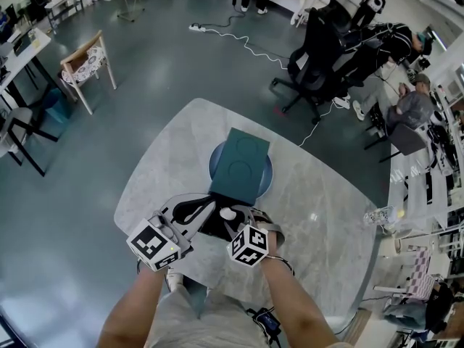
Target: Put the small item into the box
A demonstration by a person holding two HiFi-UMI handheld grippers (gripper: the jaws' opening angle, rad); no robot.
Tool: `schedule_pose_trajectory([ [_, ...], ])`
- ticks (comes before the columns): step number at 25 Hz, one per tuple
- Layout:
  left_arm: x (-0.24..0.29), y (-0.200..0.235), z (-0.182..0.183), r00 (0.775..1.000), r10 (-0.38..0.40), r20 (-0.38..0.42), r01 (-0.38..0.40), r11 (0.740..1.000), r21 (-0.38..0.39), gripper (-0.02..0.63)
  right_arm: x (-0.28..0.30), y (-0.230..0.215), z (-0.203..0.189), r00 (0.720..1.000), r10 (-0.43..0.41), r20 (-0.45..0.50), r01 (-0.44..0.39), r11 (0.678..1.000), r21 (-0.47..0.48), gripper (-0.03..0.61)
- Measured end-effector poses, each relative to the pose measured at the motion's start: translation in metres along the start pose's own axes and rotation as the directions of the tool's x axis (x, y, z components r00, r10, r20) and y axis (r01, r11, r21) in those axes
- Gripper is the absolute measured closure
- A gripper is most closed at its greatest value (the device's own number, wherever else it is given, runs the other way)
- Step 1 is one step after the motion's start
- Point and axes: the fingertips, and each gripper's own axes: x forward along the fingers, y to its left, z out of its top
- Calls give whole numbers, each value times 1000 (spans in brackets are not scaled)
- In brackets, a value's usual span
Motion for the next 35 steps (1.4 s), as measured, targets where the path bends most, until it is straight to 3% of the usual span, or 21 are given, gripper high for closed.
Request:
schedule_pose_trajectory([
  [7, -1, 3, 2, 1000, 0, 3, 0, 1000, -1, 591, 2, -1, 3, 1000, 11, 0, -11, 1000, 16, 407],
  [19, 0, 4, 4, 1000, -11, -3, 11, 1000, 2, 591, -5, -6, 11, 997, 42, 69, -55, 980, 190, 356],
  [28, 3, -2, 10, 1000, -26, -7, 26, 1000, 17, 591, -28, -14, 23, 989, -17, 145, -24, 960, 279, 356],
  [35, 1, -14, 19, 999, -37, -3, 37, 999, 30, 592, -57, -22, 36, 965, -73, 252, -34, 917, 397, 356],
])
